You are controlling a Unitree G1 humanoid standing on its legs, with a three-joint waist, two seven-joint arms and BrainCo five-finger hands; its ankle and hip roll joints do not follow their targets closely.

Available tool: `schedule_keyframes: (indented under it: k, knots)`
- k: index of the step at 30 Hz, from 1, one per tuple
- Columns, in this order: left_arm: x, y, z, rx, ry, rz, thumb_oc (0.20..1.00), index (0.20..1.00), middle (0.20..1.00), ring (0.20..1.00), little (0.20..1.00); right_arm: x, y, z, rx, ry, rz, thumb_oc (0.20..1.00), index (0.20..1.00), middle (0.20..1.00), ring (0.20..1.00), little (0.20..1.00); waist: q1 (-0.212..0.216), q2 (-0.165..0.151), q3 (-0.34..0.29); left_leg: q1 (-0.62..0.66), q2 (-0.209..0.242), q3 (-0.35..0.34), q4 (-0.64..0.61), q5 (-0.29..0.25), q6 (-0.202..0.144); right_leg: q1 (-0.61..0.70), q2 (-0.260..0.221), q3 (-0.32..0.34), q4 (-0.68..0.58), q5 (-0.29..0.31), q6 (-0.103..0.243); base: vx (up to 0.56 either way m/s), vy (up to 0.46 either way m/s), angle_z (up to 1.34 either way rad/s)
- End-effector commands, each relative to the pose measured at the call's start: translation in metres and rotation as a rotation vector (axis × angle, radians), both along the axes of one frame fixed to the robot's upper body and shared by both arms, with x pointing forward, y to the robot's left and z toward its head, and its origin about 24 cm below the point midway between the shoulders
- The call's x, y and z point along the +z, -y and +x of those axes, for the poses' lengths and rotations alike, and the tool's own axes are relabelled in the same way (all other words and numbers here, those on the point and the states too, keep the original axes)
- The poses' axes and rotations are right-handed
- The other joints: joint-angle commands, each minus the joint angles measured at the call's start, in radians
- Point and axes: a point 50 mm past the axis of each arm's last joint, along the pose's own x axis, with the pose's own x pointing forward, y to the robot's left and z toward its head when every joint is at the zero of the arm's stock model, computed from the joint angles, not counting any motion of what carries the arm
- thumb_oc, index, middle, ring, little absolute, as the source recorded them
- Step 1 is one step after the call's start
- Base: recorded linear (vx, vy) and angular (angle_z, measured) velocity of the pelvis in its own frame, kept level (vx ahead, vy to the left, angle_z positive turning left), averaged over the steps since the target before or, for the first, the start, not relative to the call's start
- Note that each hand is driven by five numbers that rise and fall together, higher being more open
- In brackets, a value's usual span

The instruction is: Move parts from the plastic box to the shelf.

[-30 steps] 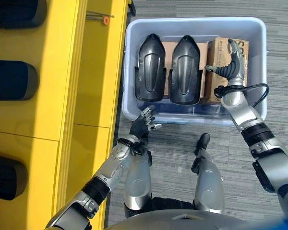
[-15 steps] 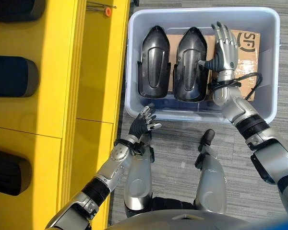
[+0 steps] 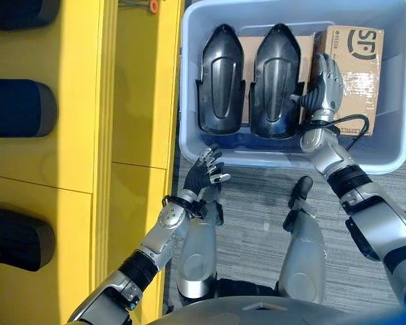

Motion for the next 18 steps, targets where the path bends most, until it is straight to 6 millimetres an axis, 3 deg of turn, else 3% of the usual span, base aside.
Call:
schedule_keyframes:
  k: [1,4,12,17,18]
  knots:
    - [0.001,0.019,-0.011,-0.079,0.021,-0.02,1.0,1.0,1.0,1.0,1.0,0.041,-0.008,0.001,0.081,0.145,-0.019,1.0,1.0,1.0,1.0,1.0,0.006,0.046,-0.025,-0.05,0.021,0.025,0.054,-0.025,0.007,-0.058,0.016,0.004,0.082,-0.012,-0.021,0.0,0.0,0.0]
    - [0.003,0.015,-0.009,-0.031,0.022,-0.004,1.0,1.0,1.0,1.0,1.0,0.032,-0.015,0.004,0.184,0.052,0.069,1.0,1.0,1.0,1.0,1.0,0.005,0.05,-0.025,-0.05,0.018,0.027,0.052,-0.025,0.005,-0.062,0.015,0.007,0.082,-0.014,-0.021,0.0,0.002,-0.03]
    - [-0.001,0.017,-0.012,-0.082,0.0,-0.069,1.0,1.0,1.0,1.0,1.0,0.059,-0.021,0.004,0.15,0.204,-0.255,1.0,1.0,1.0,1.0,1.0,0.015,0.083,-0.025,-0.053,0.01,0.027,0.053,-0.02,0.003,-0.076,0.002,0.006,0.091,-0.01,-0.018,-0.01,0.029,0.03]
    - [0.001,0.012,-0.01,-0.059,-0.026,-0.138,1.0,1.0,1.0,1.0,1.0,0.049,-0.018,0.009,0.173,0.054,-0.116,1.0,1.0,1.0,1.0,1.0,0.014,0.087,-0.025,-0.059,0.01,0.032,0.048,-0.017,0.002,-0.087,0.001,0.009,0.086,-0.005,-0.018,0.0,0.008,0.01]
    - [0.006,0.012,-0.008,-0.081,-0.001,-0.141,1.0,1.0,1.0,1.0,1.0,0.031,-0.009,0.012,0.135,-0.044,0.103,1.0,1.0,1.0,1.0,1.0,0.014,0.088,-0.025,-0.066,0.013,0.035,0.049,-0.015,0.001,-0.096,0.001,0.012,0.088,-0.003,-0.022,0.0,0.0,0.0]
